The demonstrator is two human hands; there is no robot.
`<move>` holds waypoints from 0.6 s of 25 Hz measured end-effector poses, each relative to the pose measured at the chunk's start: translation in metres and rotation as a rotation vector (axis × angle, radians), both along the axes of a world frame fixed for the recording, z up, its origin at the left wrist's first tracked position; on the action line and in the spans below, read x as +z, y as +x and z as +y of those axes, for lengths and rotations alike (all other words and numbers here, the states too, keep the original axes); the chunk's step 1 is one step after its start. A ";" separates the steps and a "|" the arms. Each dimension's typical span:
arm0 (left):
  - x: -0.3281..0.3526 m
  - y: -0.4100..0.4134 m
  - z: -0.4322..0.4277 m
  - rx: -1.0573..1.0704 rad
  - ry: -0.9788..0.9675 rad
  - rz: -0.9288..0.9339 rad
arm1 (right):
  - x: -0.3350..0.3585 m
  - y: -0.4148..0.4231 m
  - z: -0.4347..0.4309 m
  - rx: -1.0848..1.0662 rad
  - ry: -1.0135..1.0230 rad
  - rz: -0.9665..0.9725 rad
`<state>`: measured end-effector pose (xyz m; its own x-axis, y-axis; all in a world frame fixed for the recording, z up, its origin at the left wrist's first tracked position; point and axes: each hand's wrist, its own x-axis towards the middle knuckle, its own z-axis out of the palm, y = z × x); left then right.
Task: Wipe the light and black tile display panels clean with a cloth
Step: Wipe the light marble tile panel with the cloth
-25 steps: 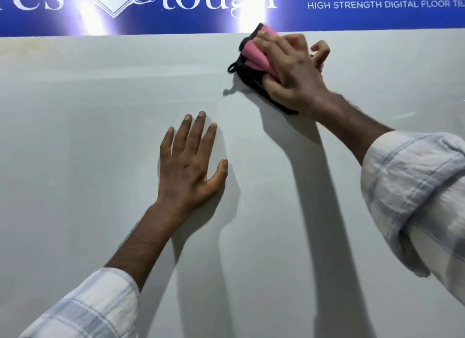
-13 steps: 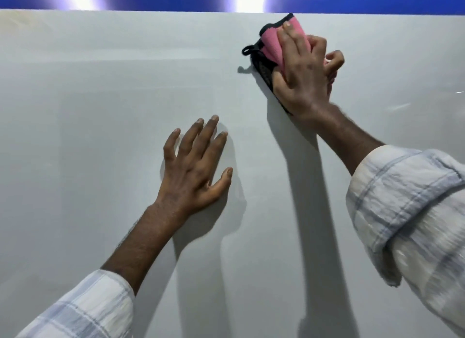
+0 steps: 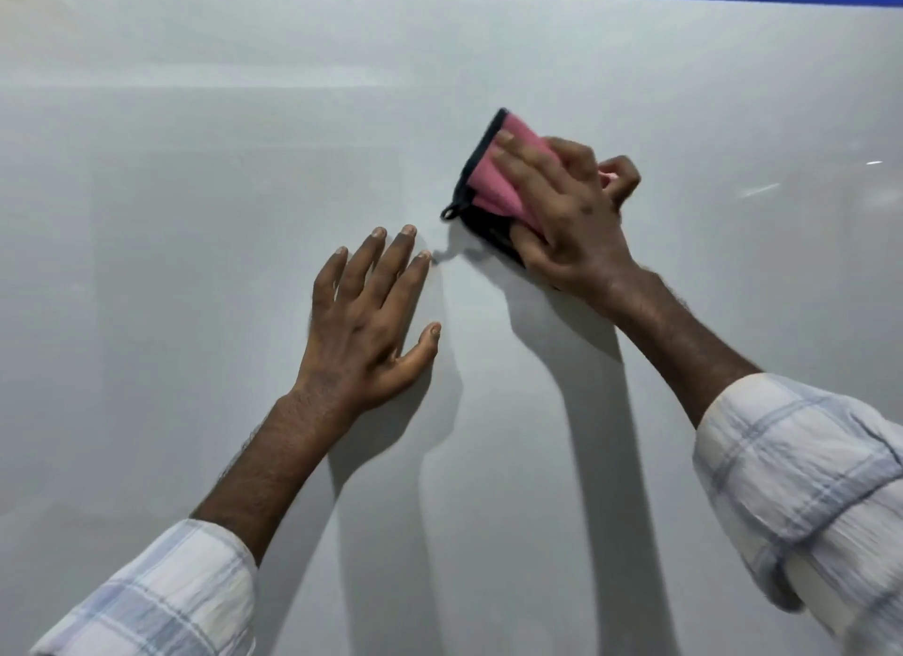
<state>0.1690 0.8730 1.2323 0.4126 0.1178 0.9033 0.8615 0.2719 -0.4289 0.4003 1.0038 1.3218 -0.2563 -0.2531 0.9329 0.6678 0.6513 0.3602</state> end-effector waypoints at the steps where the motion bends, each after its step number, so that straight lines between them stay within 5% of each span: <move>1: -0.007 -0.001 -0.002 -0.005 -0.011 -0.006 | -0.006 -0.001 -0.004 -0.008 -0.090 0.134; 3: -0.025 -0.004 -0.005 0.005 -0.029 -0.017 | -0.029 -0.017 -0.008 -0.049 -0.093 0.197; 6: -0.045 -0.006 -0.008 0.038 -0.032 -0.012 | -0.038 -0.006 -0.003 -0.065 0.095 -0.038; 10: -0.047 -0.006 -0.007 0.040 -0.027 -0.019 | -0.054 -0.019 -0.009 -0.018 -0.086 0.154; 13: -0.048 -0.006 -0.006 0.047 -0.019 -0.012 | -0.063 -0.018 -0.006 0.001 0.116 -0.095; 15: -0.049 -0.006 -0.006 0.037 -0.024 -0.015 | -0.055 -0.003 -0.005 -0.023 -0.008 0.028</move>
